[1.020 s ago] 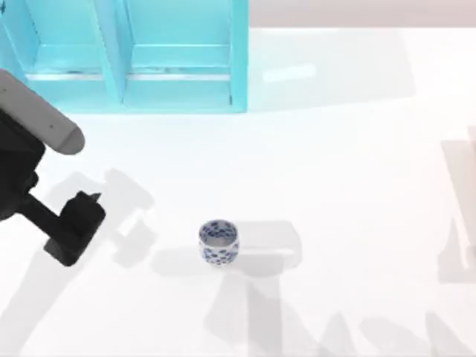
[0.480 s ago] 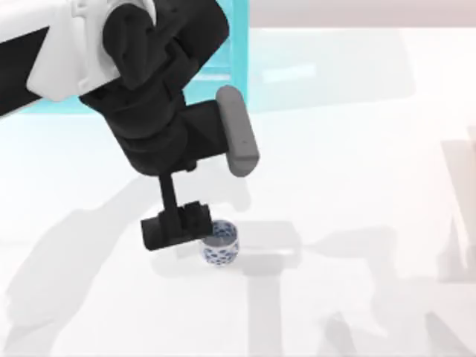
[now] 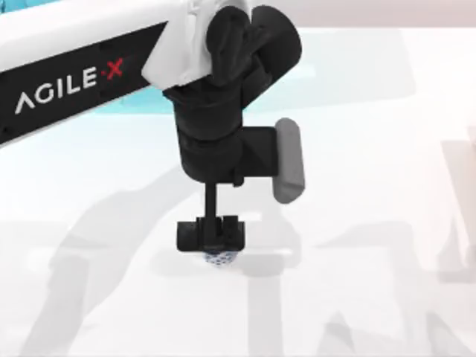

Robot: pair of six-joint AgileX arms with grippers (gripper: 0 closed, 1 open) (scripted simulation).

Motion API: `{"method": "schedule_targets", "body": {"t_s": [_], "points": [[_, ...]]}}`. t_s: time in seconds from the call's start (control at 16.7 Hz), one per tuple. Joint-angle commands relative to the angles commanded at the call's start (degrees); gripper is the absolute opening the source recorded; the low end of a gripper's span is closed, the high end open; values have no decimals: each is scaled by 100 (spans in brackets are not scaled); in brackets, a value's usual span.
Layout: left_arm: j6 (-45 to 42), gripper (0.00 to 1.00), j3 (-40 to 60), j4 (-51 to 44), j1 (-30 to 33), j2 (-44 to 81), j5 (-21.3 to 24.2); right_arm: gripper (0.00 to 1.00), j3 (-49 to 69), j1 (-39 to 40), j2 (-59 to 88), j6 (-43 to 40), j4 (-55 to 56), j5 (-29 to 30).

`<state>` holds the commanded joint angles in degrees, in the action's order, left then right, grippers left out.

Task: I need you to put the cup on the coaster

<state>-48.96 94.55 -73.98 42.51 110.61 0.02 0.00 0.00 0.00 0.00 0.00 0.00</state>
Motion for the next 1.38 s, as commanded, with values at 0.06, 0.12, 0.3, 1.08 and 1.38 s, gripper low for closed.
{"method": "schedule_targets", "body": {"t_s": [0.06, 0.12, 0.3, 1.08, 1.38], "points": [[0, 100, 0, 0, 0, 0, 0, 100, 0, 0, 0, 0, 0, 0], [0, 100, 0, 0, 0, 0, 0, 100, 0, 0, 0, 0, 0, 0], [-1, 100, -104, 105, -19, 6, 1, 100, 0, 0, 0, 0, 0, 0], [-25, 100, -1633, 2127, -18, 494, 3, 100, 0, 0, 0, 0, 0, 0], [-25, 62, -1633, 2127, -18, 494, 3, 100, 0, 0, 0, 0, 0, 0]]}}
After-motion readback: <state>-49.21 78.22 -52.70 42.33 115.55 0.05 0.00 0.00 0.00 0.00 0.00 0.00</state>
